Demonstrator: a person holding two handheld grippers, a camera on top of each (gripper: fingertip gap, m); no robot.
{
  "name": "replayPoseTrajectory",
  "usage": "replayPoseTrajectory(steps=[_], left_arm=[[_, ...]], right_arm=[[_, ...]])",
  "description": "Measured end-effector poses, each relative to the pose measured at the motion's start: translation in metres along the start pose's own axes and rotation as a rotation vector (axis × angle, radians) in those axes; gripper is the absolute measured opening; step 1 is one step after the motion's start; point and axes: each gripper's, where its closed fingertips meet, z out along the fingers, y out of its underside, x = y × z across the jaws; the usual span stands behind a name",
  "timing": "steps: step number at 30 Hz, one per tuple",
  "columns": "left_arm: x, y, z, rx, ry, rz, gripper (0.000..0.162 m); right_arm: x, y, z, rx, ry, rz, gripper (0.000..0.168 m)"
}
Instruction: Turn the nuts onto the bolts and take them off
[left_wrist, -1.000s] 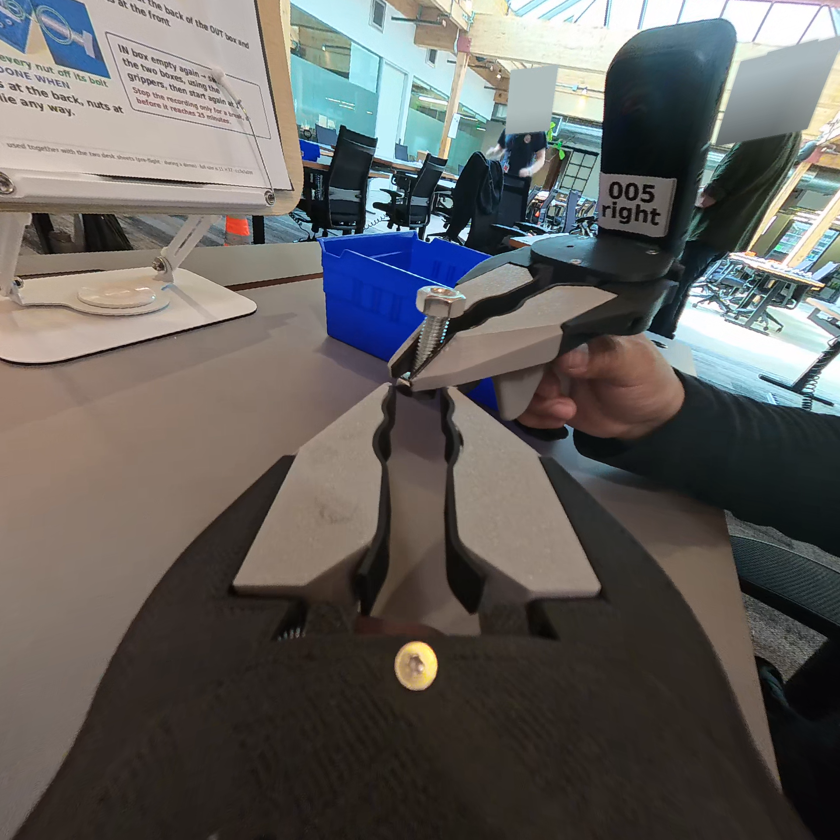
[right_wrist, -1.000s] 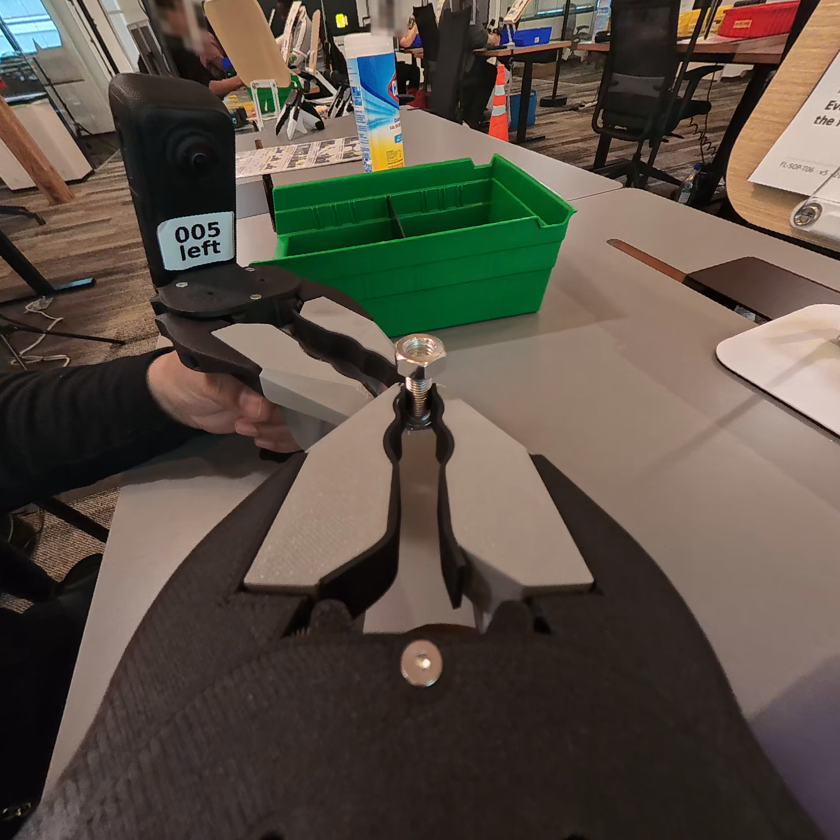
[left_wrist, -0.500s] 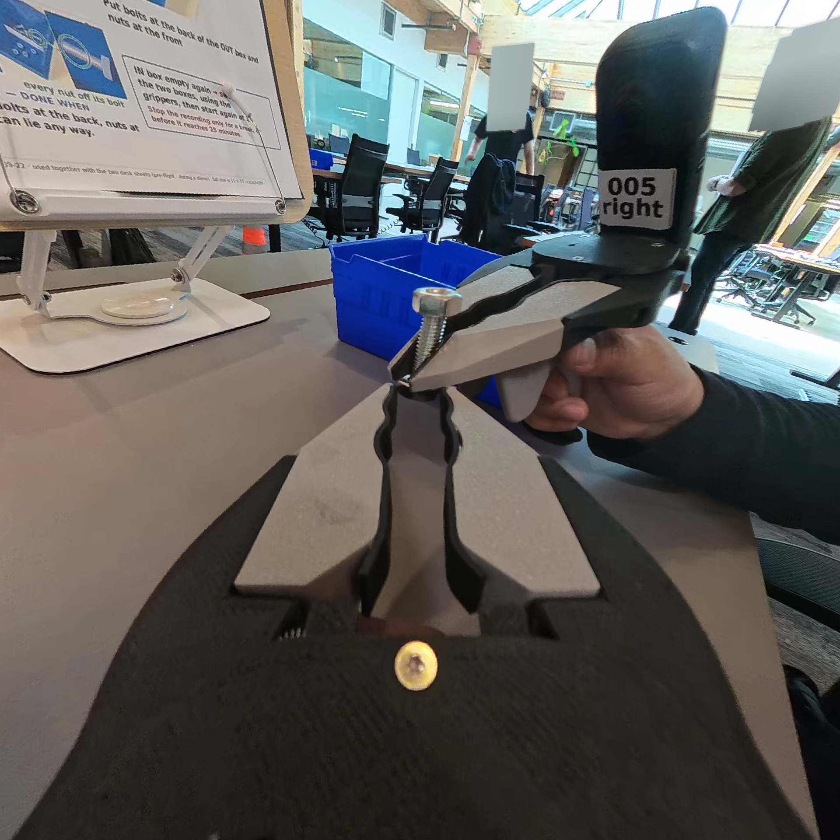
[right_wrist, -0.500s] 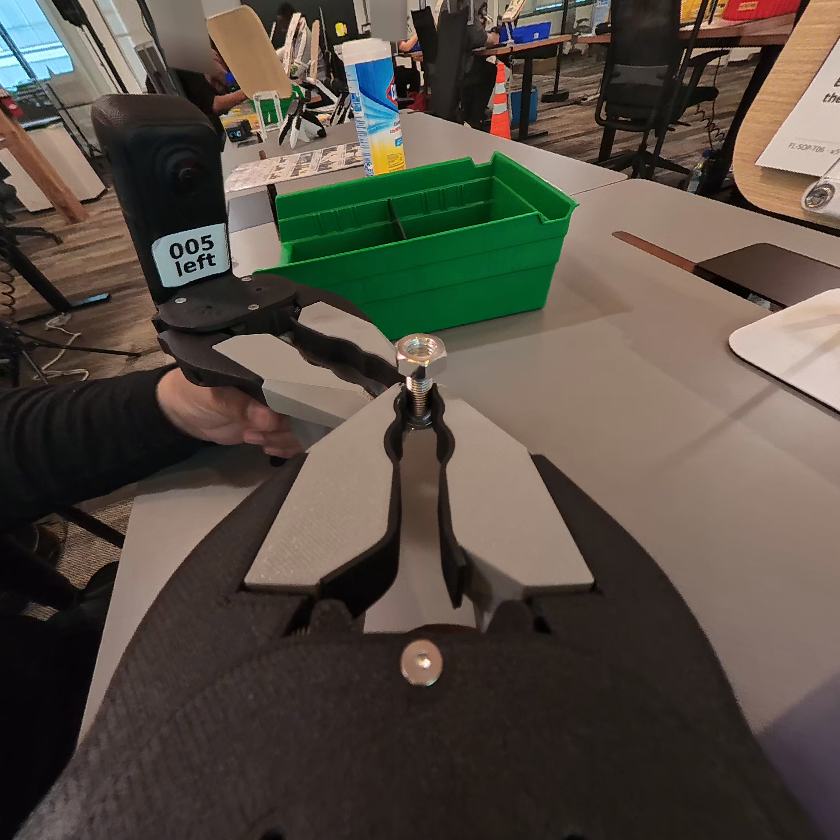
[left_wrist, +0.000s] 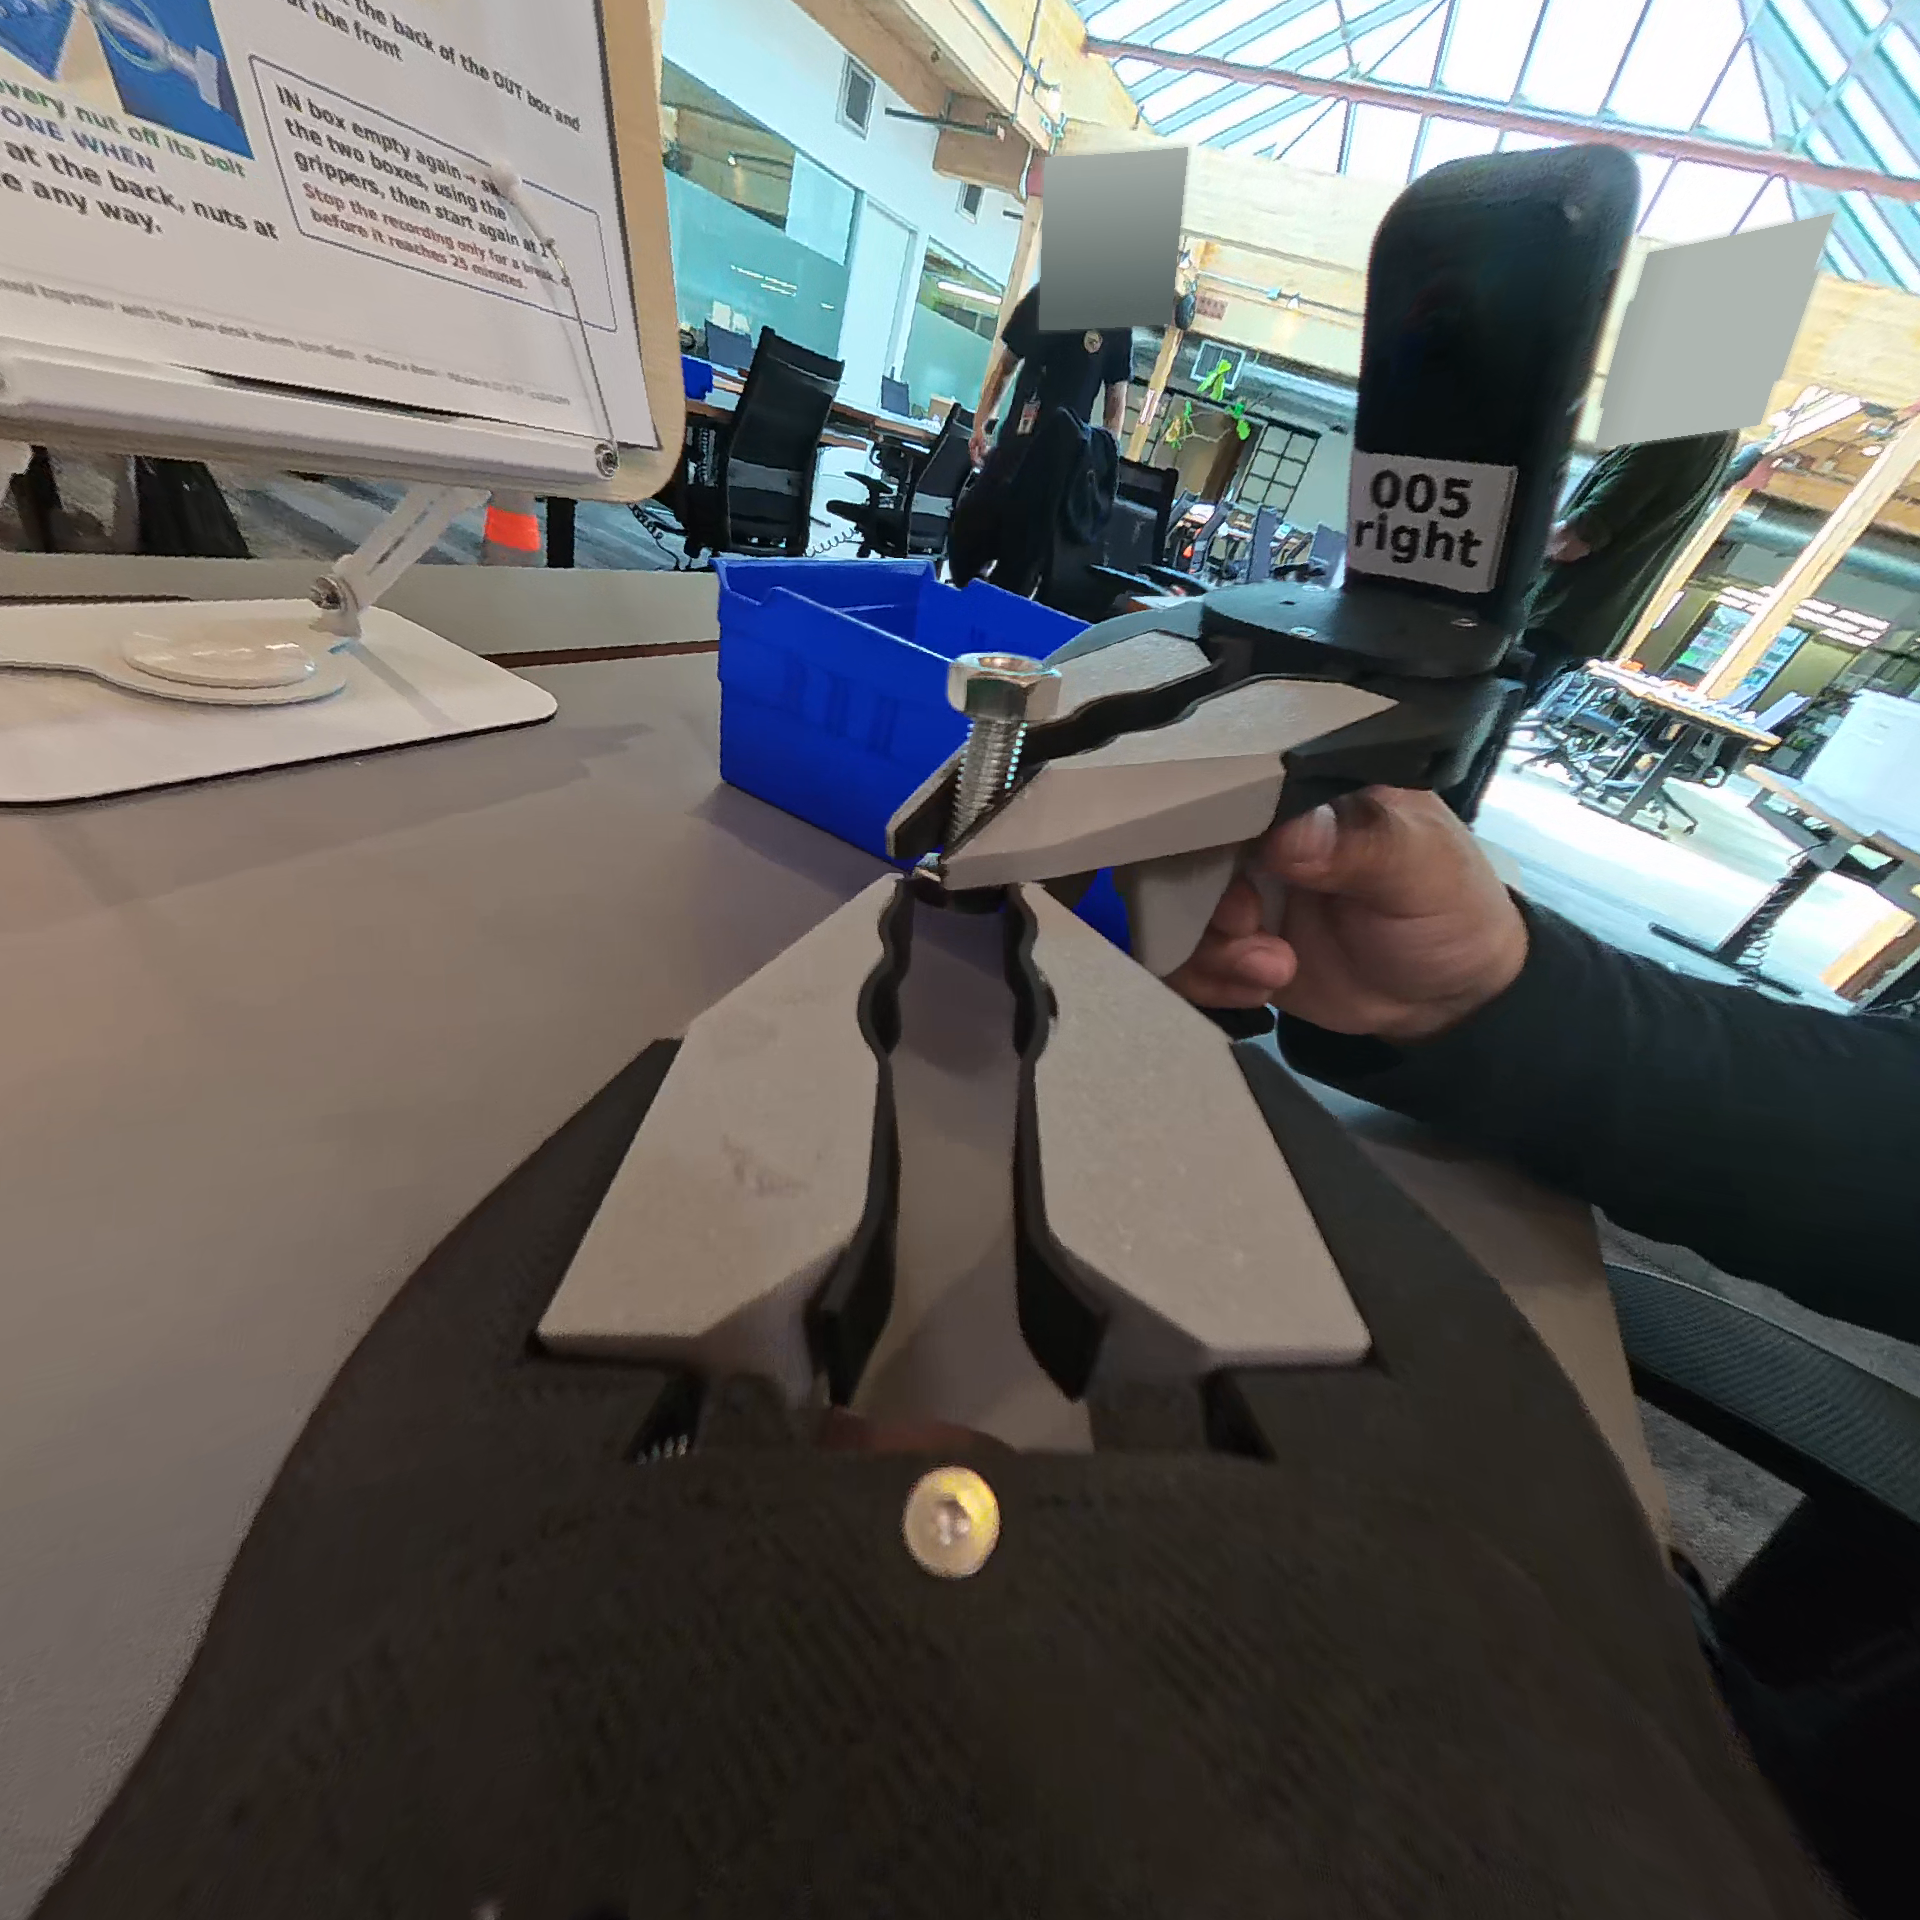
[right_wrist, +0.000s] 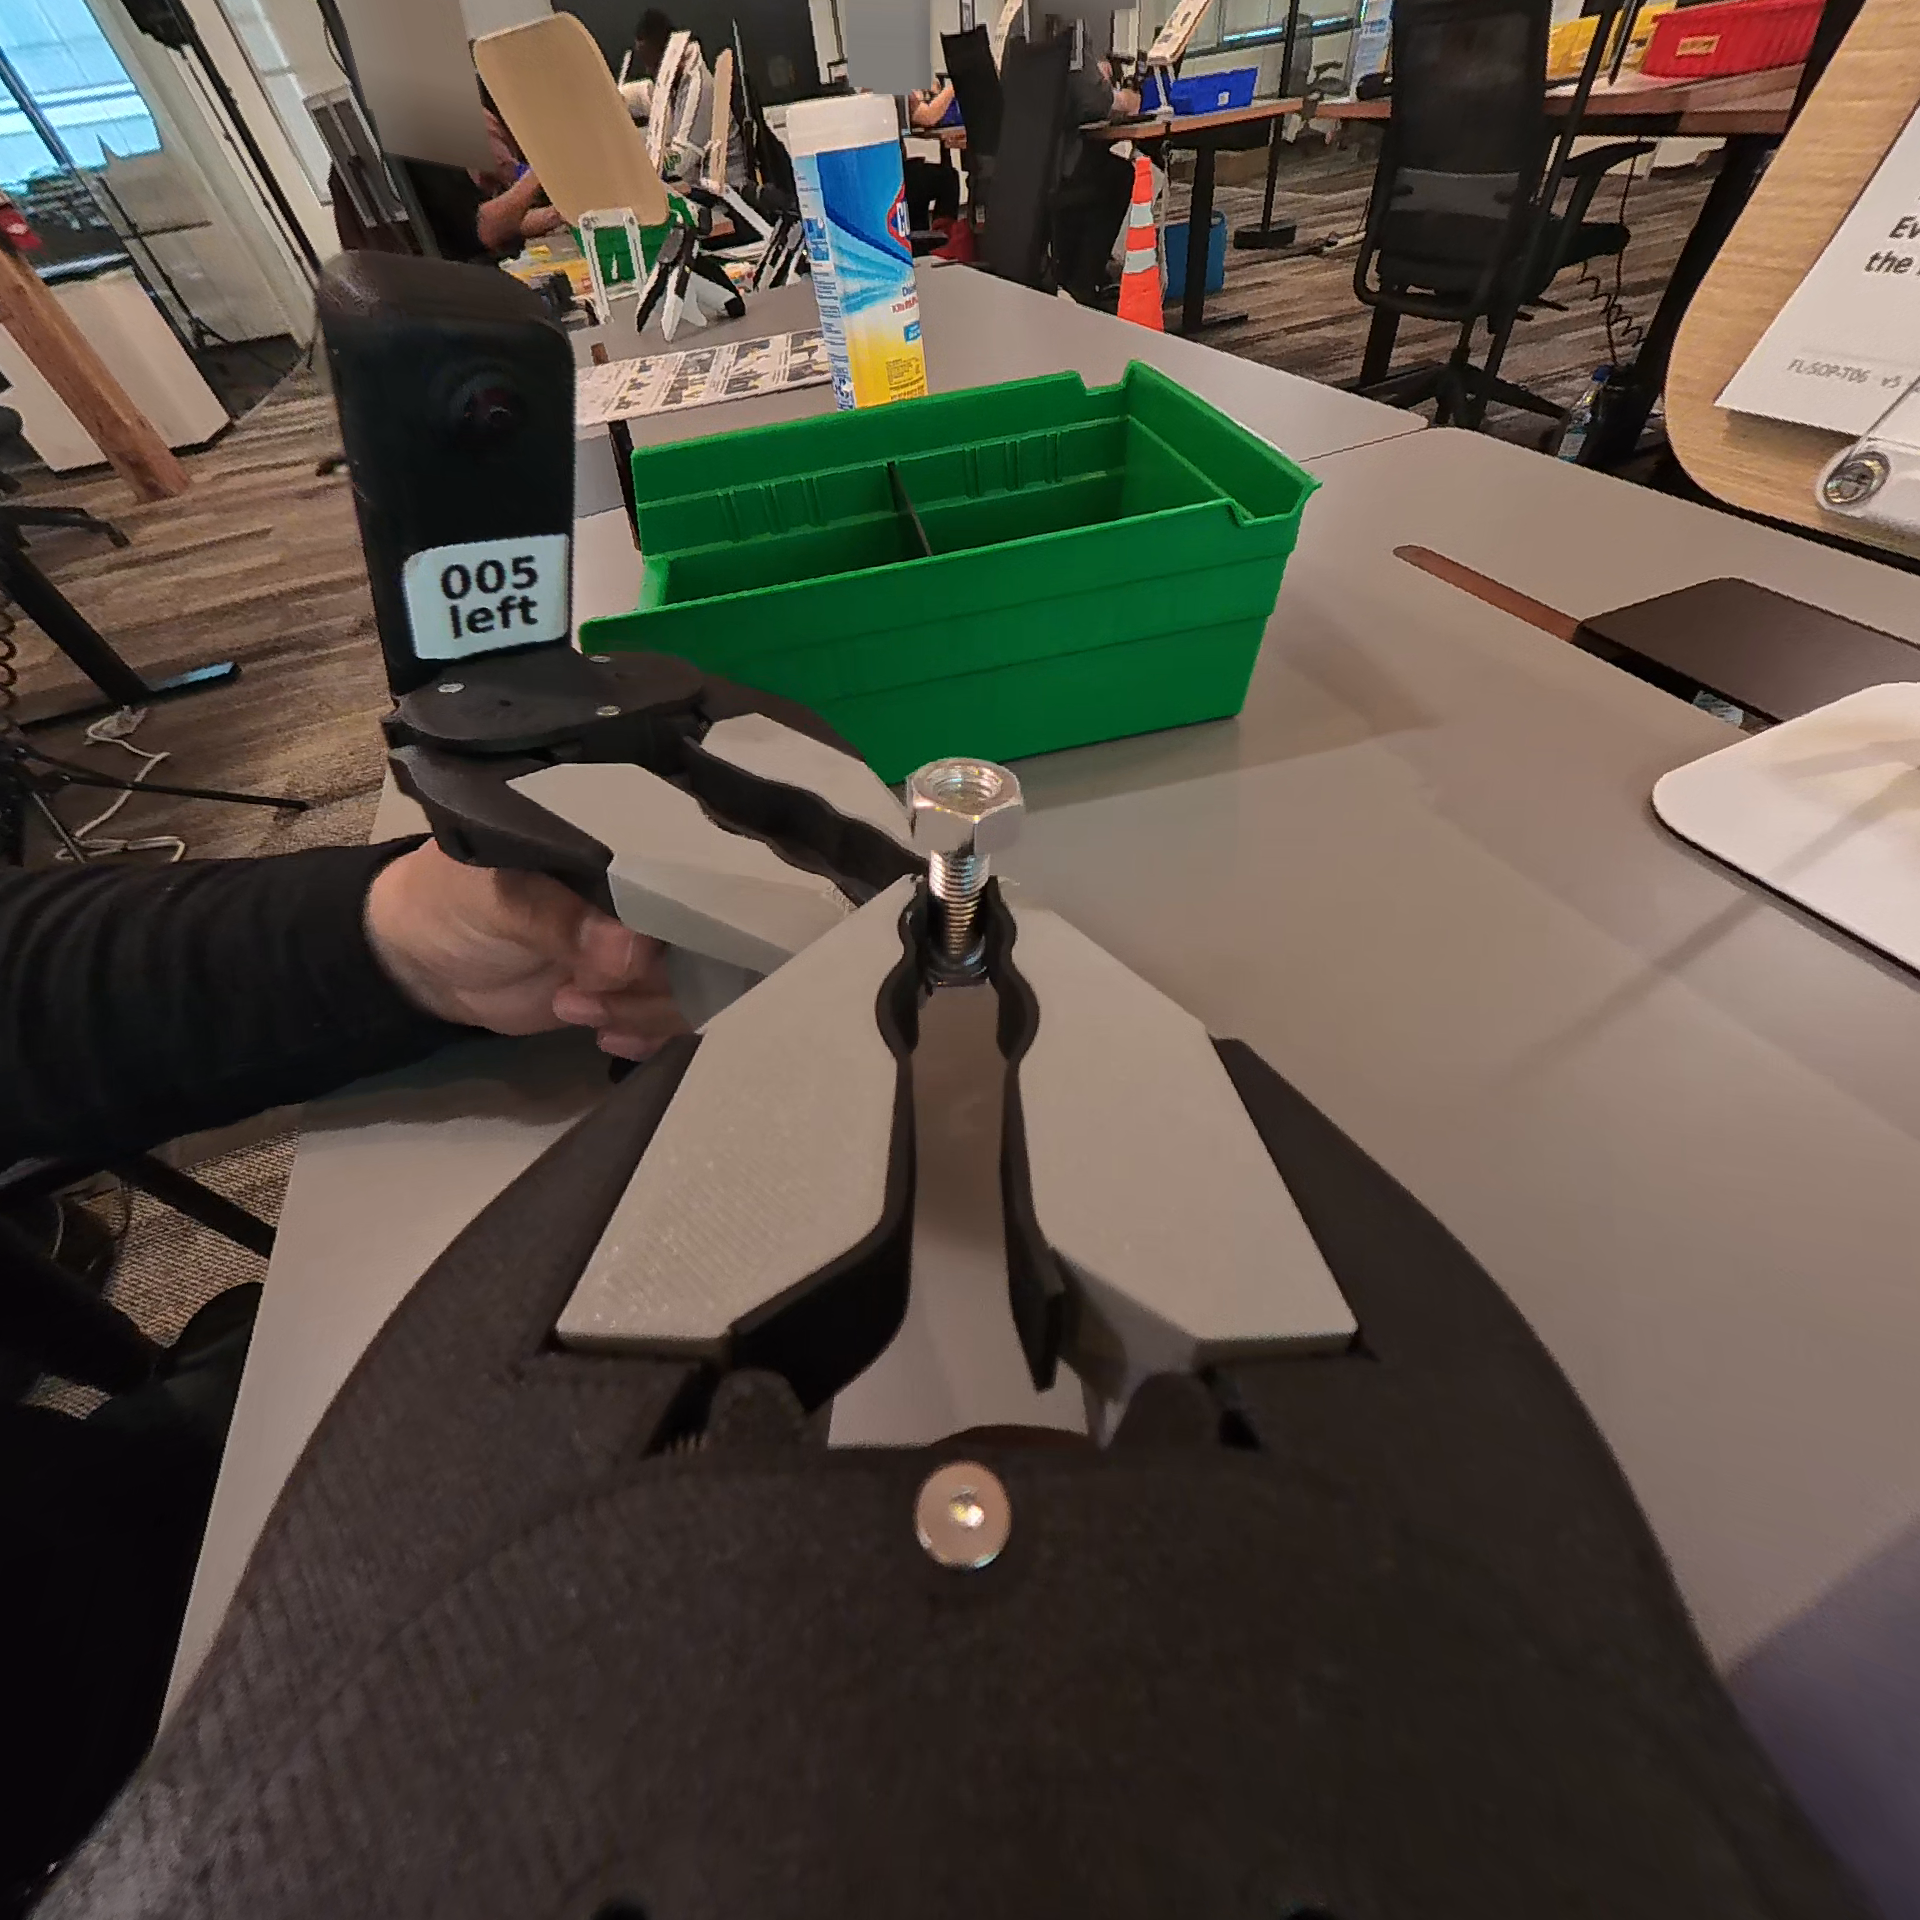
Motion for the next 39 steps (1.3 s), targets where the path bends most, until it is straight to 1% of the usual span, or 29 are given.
replayPoseTrajectory(steps=[5, 9, 14, 16, 19, 22, 24, 31, 37, 38, 39], left_arm=[[0.0, 0.0, 0.0, 0.006, 0.001, -0.005, 0.015], [0.001, 0.002, 0.0, -0.01, 0.035, -0.066, 0.015], [0.0, 0.003, -0.003, -0.033, 0.002, 0.007, 0.014], [-0.001, 0.001, -0.007, -0.035, -0.008, 0.039, 0.014], [-0.006, -0.005, -0.015, -0.019, -0.026, 0.052, 0.018], [-0.011, -0.018, -0.024, 0.04, -0.033, 0.036, 0.015], [-0.011, -0.02, -0.026, 0.044, -0.016, 0.015, 0.015], [-0.003, -0.012, -0.021, -0.008, 0.015, 0.032, 0.025], [0.0, -0.004, -0.016, -0.042, 0.032, 0.028, 0.025], [0.0, -0.003, -0.016, -0.051, 0.029, 0.032, 0.023], [0.0, -0.001, -0.016, -0.059, 0.026, 0.04, 0.016]], right_arm=[[0.0, 0.0, 0.0, -0.004, 0.005, -0.009, 0.007], [0.0, 0.002, 0.0, -0.019, 0.005, -0.018, 0.007], [0.0, 0.004, 0.001, -0.036, 0.016, -0.053, 0.006], [0.002, 0.005, 0.001, -0.042, 0.027, -0.069, 0.006], [0.003, 0.007, 0.001, -0.047, 0.025, -0.06, 0.006], [0.005, 0.012, 0.003, -0.063, 0.028, -0.063, 0.006], [0.005, 0.015, 0.005, -0.076, 0.024, -0.064, 0.006], [-0.002, 0.029, 0.013, -0.133, 0.0, -0.103, 0.006], [-0.01, 0.037, 0.018, -0.176, -0.015, -0.154, 0.006], [-0.011, 0.039, 0.019, -0.181, -0.015, -0.162, 0.006], [-0.011, 0.039, 0.019, -0.185, -0.016, -0.168, 0.006]])
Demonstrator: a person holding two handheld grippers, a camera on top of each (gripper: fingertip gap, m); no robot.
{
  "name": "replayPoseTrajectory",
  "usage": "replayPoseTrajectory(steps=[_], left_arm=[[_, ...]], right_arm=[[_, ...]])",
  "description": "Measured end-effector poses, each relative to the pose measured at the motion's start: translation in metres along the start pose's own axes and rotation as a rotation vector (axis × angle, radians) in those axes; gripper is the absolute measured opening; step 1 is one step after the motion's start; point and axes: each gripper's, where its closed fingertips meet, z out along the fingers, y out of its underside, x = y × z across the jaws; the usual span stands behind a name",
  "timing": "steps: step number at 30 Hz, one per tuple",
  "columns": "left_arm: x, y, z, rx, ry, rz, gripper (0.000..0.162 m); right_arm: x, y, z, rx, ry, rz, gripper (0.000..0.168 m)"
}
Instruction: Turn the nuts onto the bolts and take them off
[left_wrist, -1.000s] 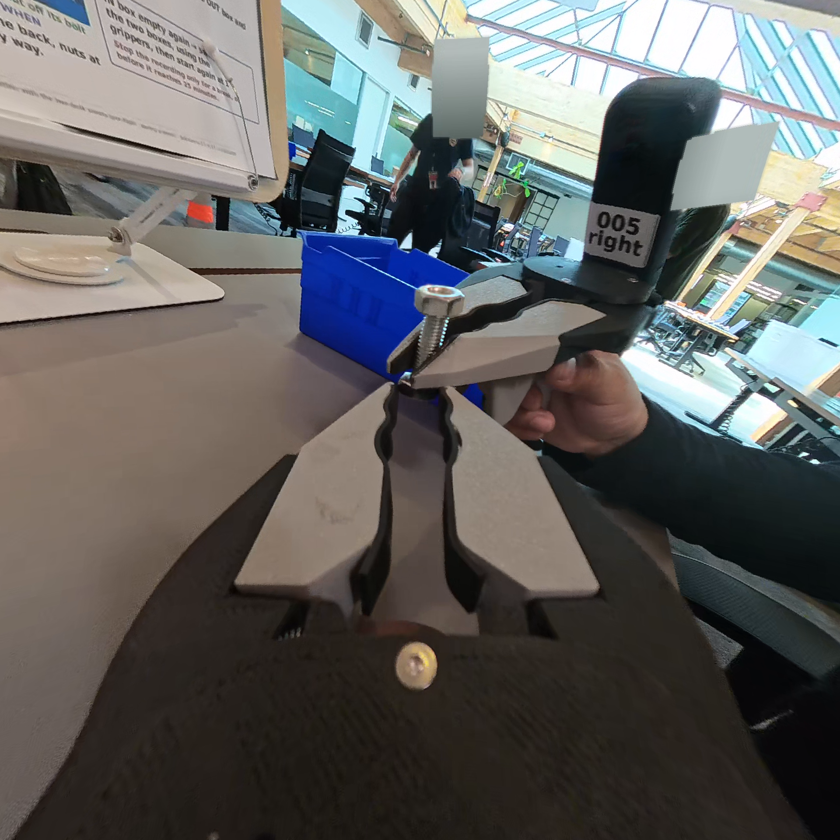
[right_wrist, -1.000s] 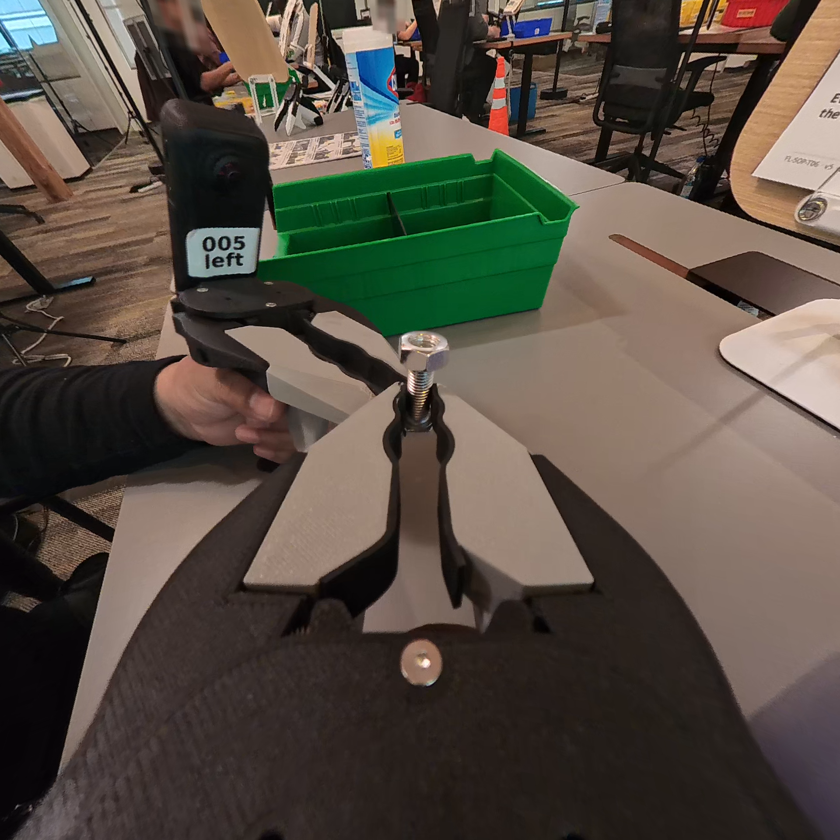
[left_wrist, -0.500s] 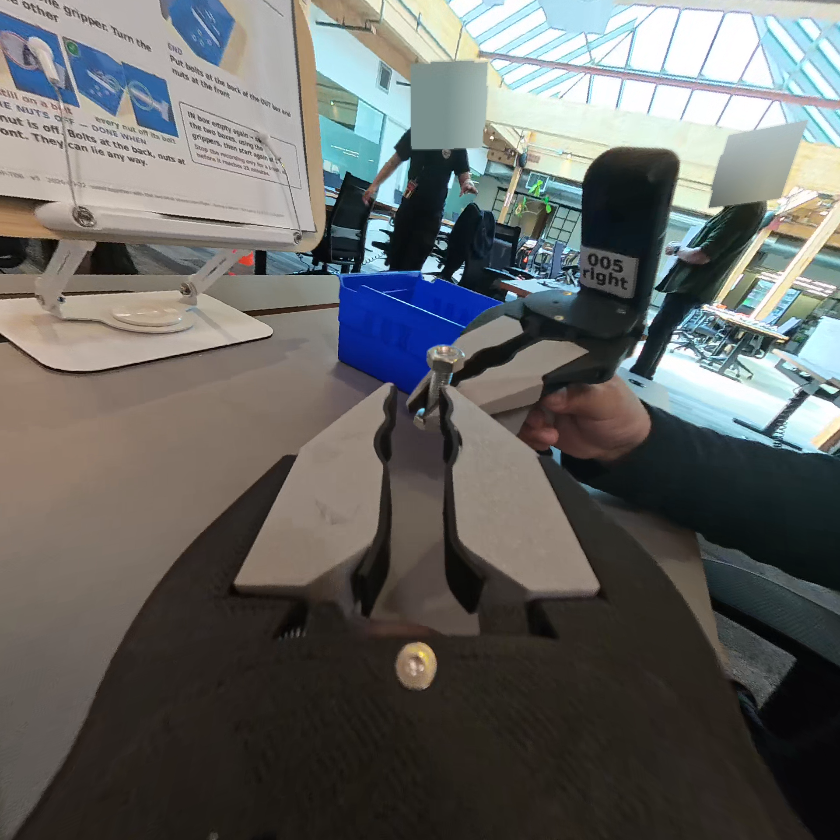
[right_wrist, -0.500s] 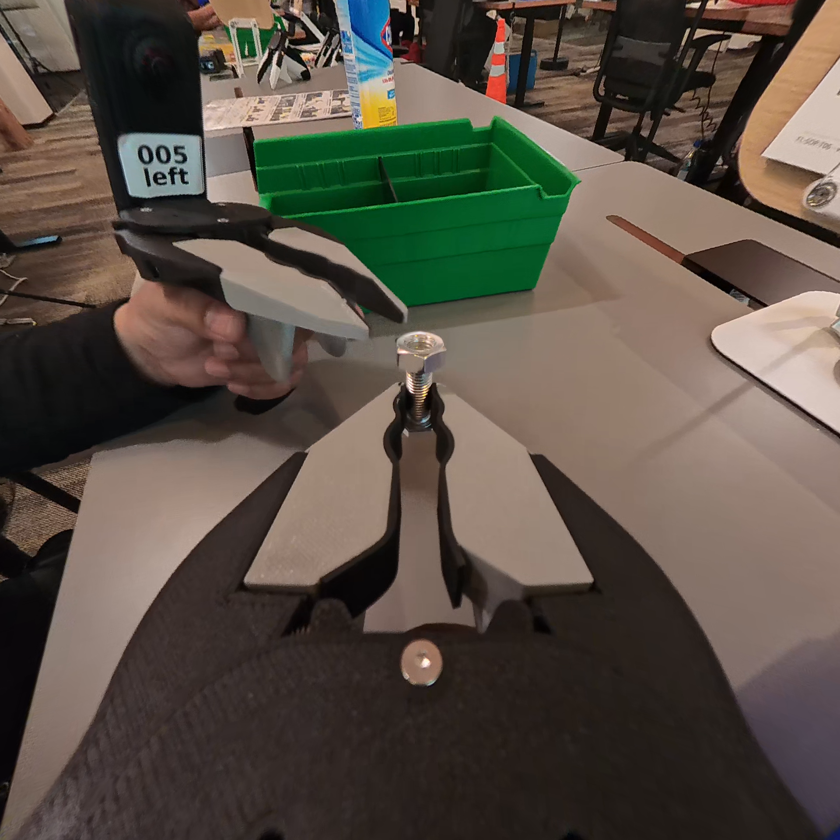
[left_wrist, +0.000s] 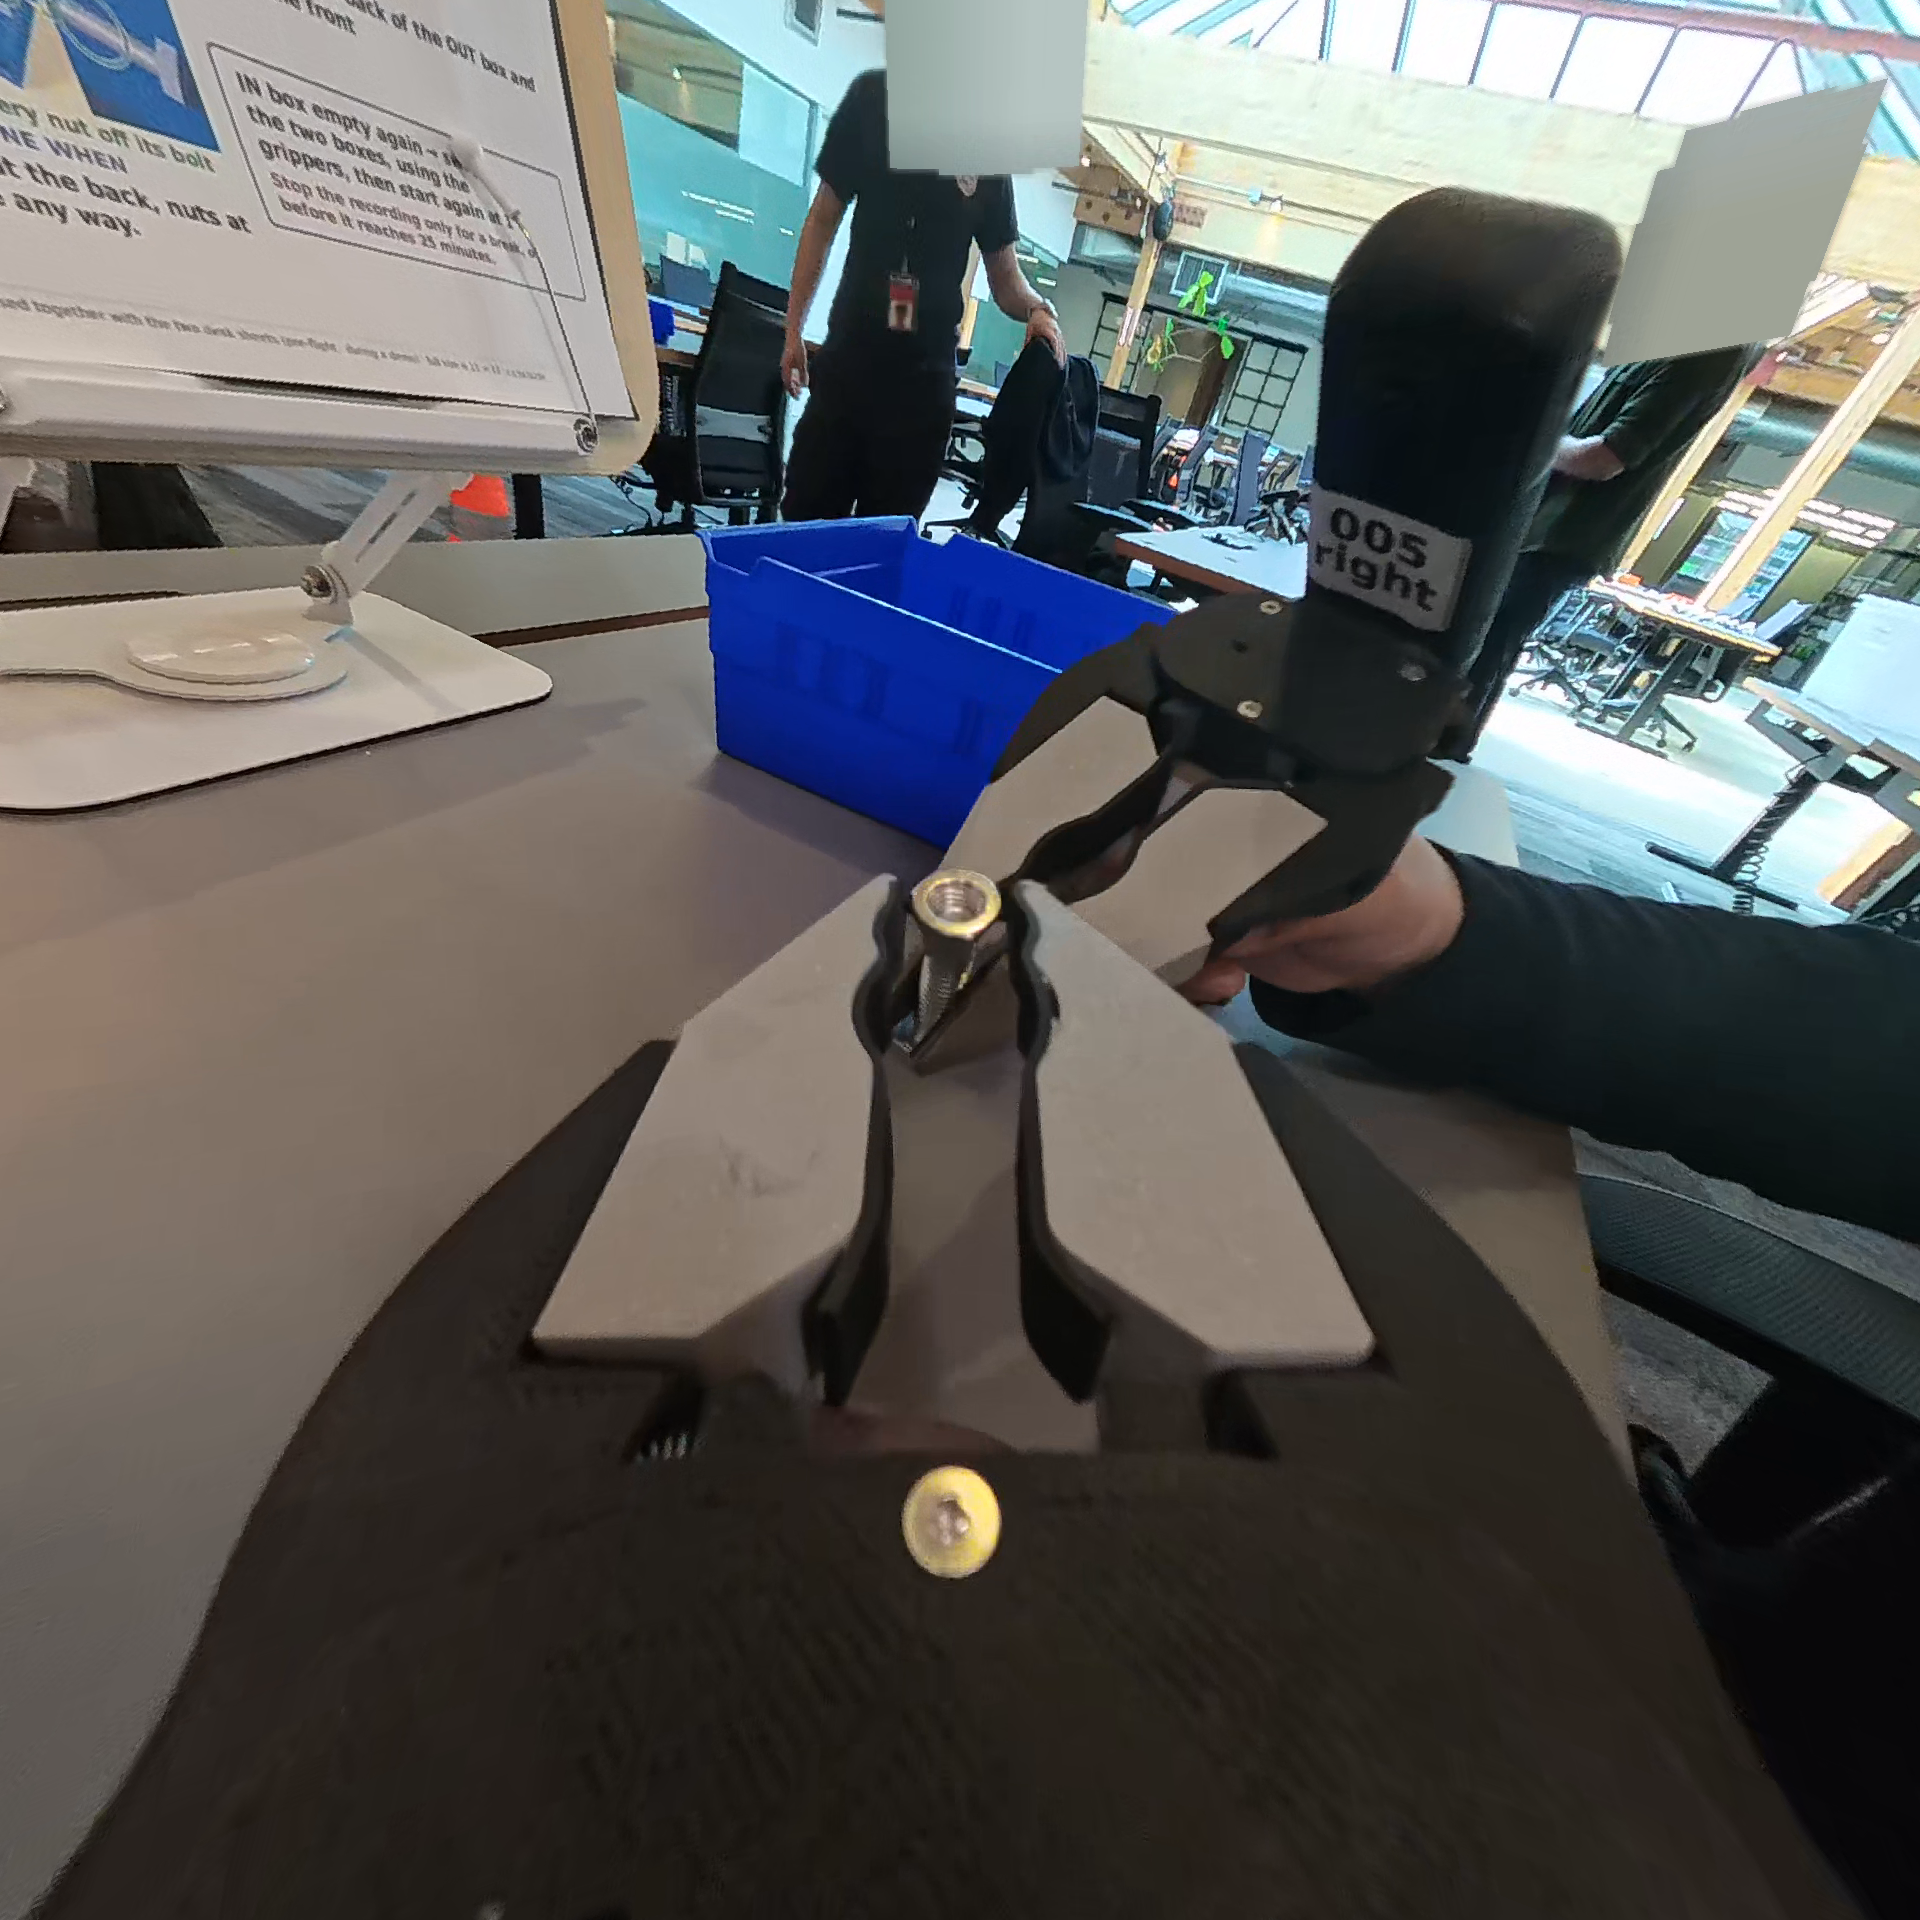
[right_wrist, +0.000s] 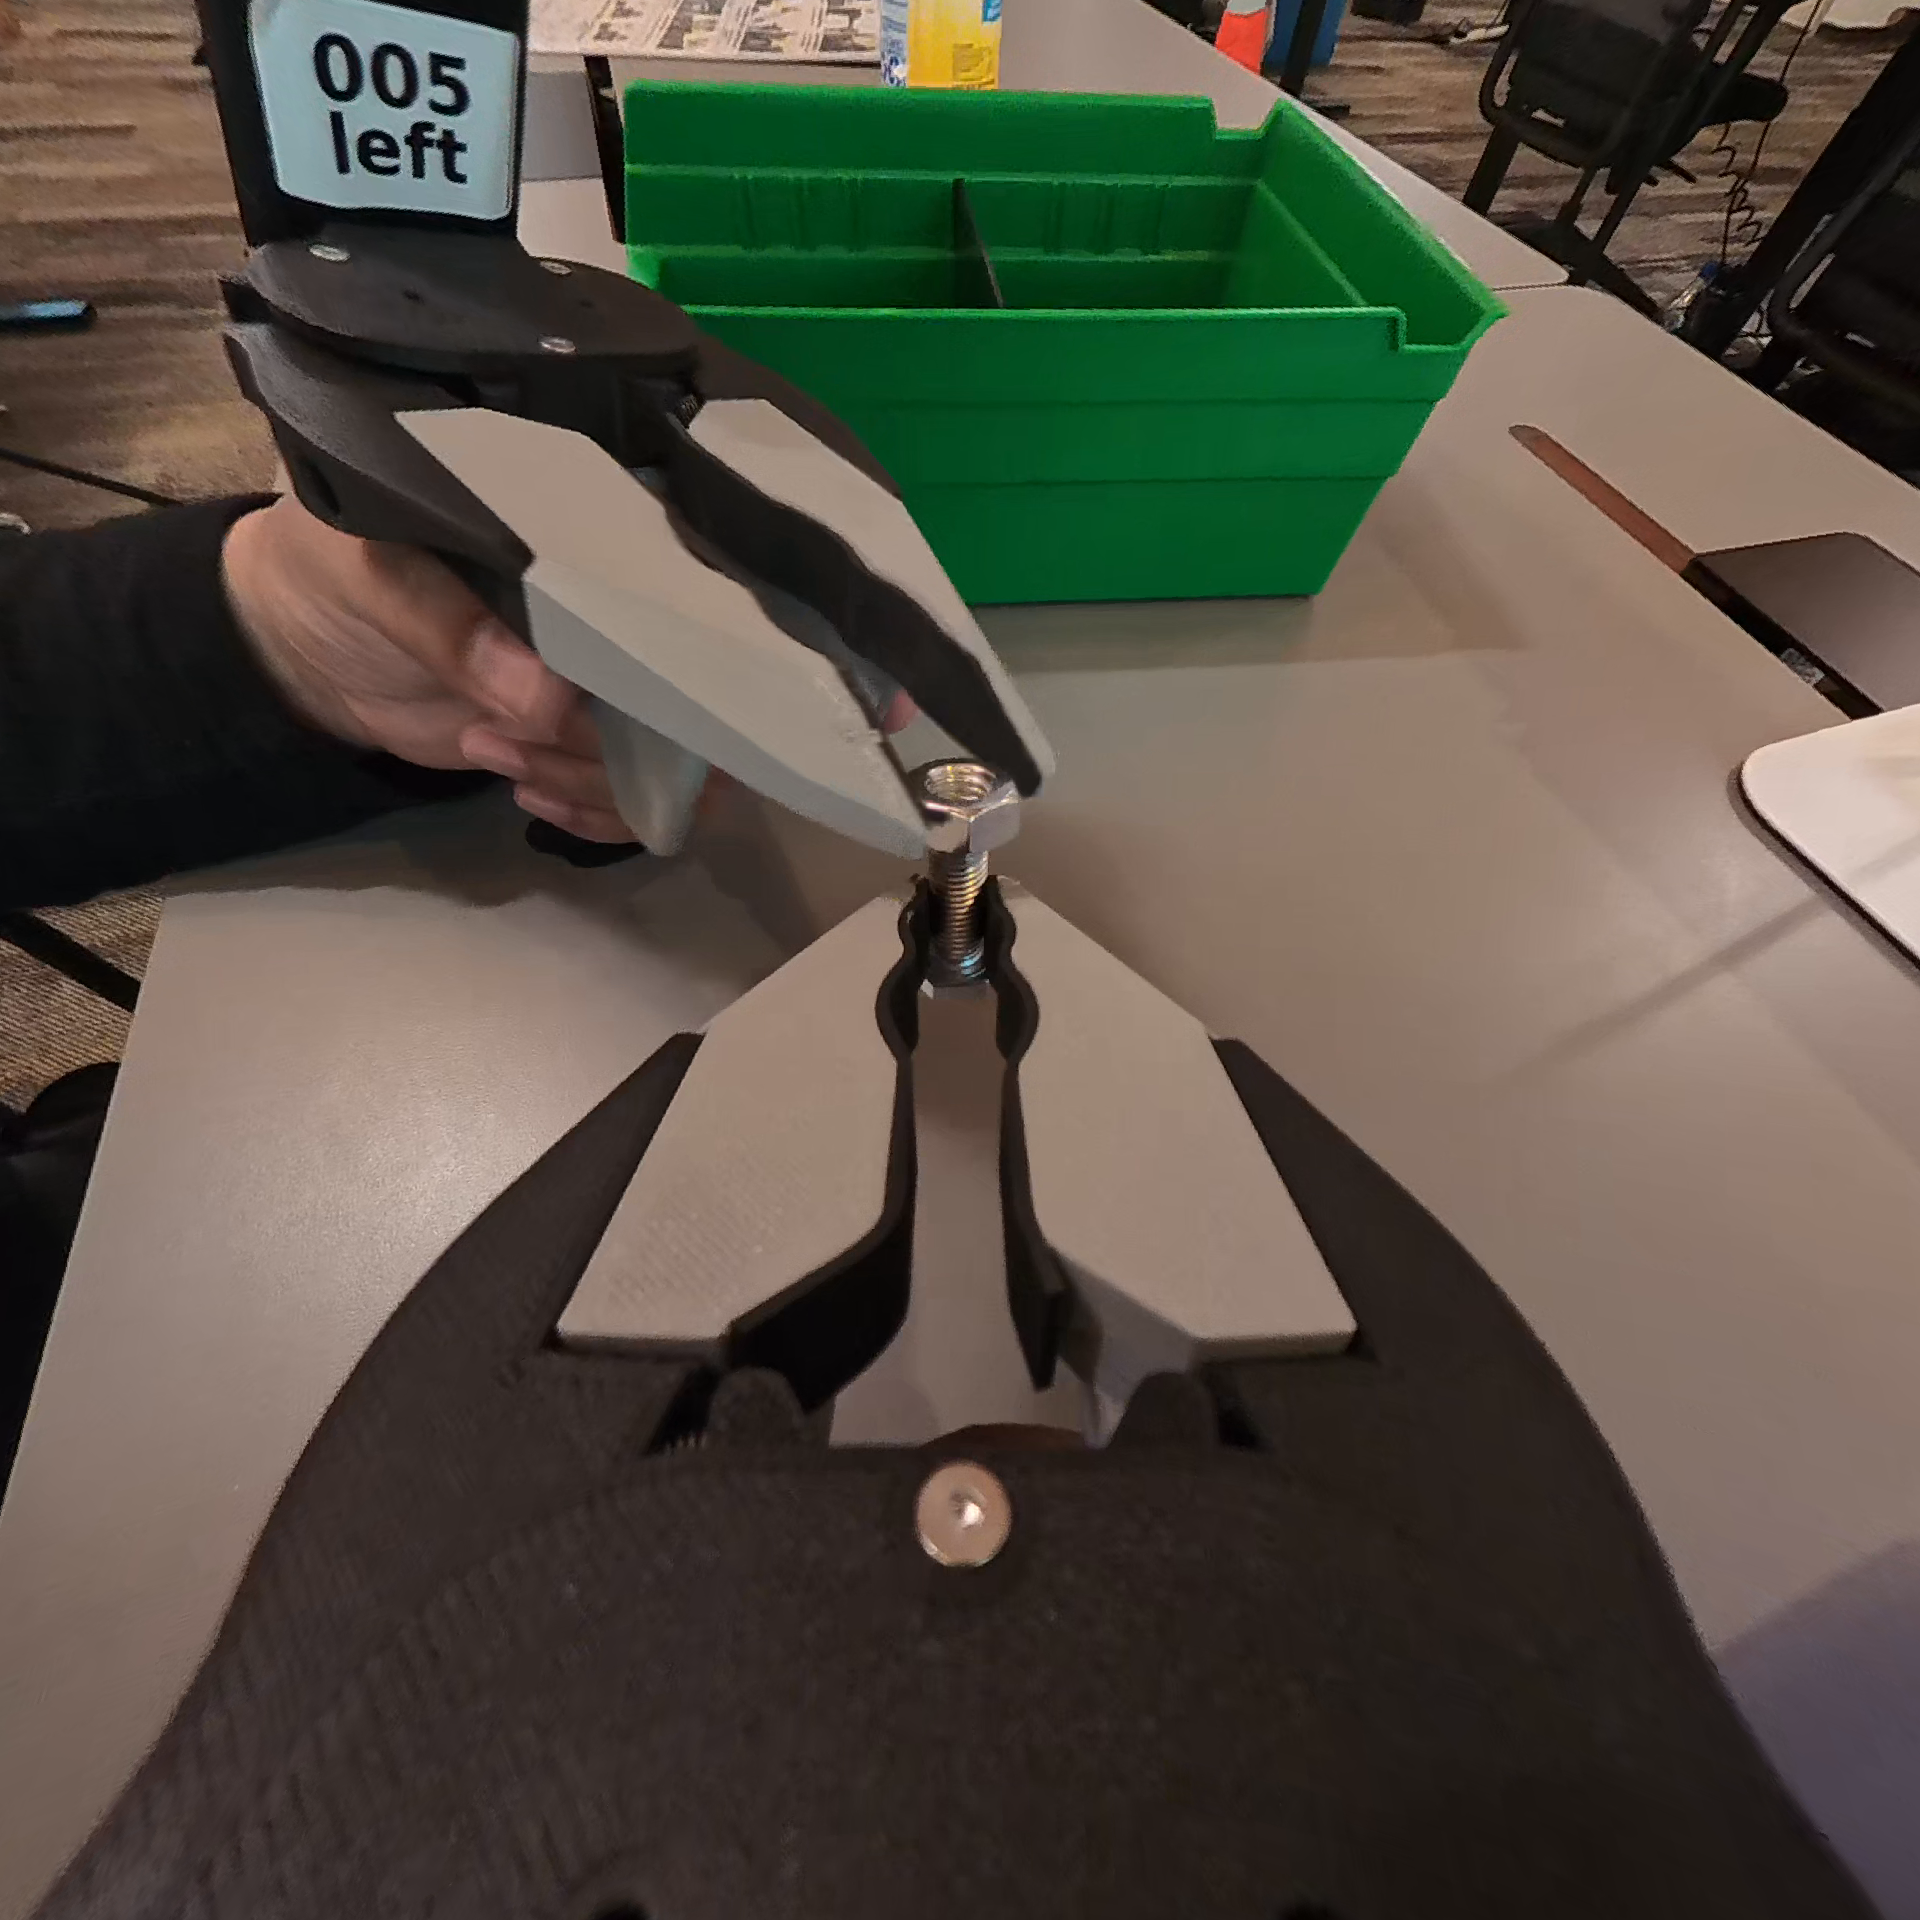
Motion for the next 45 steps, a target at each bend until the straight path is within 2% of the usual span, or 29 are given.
replayPoseTrajectory(steps=[5, 8, 11, 13, 18, 21, 25, 29, 35, 37, 38, 43, 45], left_arm=[[-0.001, -0.004, -0.002, 0.015, -0.012, 0.03, 0.016], [-0.003, -0.011, -0.006, 0.061, -0.007, -0.01, 0.016], [-0.026, -0.01, -0.013, 0.044, -0.12, -0.011, 0.016], [-0.037, 0.008, -0.014, -0.064, -0.163, -0.009, 0.016], [-0.02, 0.053, 0.006, -0.3, -0.092, 0.015, 0.017], [-0.015, 0.053, 0.015, -0.293, -0.092, 0.035, 0.016], [-0.011, 0.071, 0.023, -0.41, -0.083, 0.025, 0.016], [-0.006, 0.111, 0.028, -0.667, -0.078, 0.071, 0.017], [-0.006, 0.11, 0.033, -0.663, -0.092, 0.117, 0.018], [-0.006, 0.108, 0.032, -0.653, -0.096, 0.125, 0.034], [-0.006, 0.105, 0.032, -0.632, -0.104, 0.126, 0.035], [-0.009, 0.068, 0.021, -0.392, -0.114, 0.099, 0.037], [-0.021, 0.046, 0.011, -0.273, -0.181, 0.124, 0.031]], right_arm=[[-0.002, 0.002, 0.001, -0.013, -0.016, 0.011, 0.006], [-0.001, 0.007, 0.003, -0.037, -0.015, 0.018, 0.006], [0.008, 0.015, 0.003, -0.084, 0.025, 0.034, 0.006], [0.02, 0.019, 0.0, -0.102, 0.067, 0.067, 0.006], [0.033, 0.0, -0.016, 0.02, 0.072, 0.149, 0.006], [0.024, -0.011, -0.018, 0.078, 0.01, 0.178, 0.006], [0.021, 0.002, -0.007, 0.018, 0.021, 0.153, 0.006], [0.025, 0.002, -0.008, 0.027, 0.04, 0.153, 0.006], [0.033, 0.001, -0.013, 0.04, 0.056, 0.185, 0.007], [0.033, 0.003, -0.012, 0.033, 0.051, 0.188, 0.007], [0.032, 0.003, -0.012, 0.032, 0.048, 0.186, 0.007], [0.03, -0.002, -0.015, 0.052, 0.025, 0.19, 0.006], [0.03, 0.0, -0.015, 0.041, 0.021, 0.193, 0.006]])
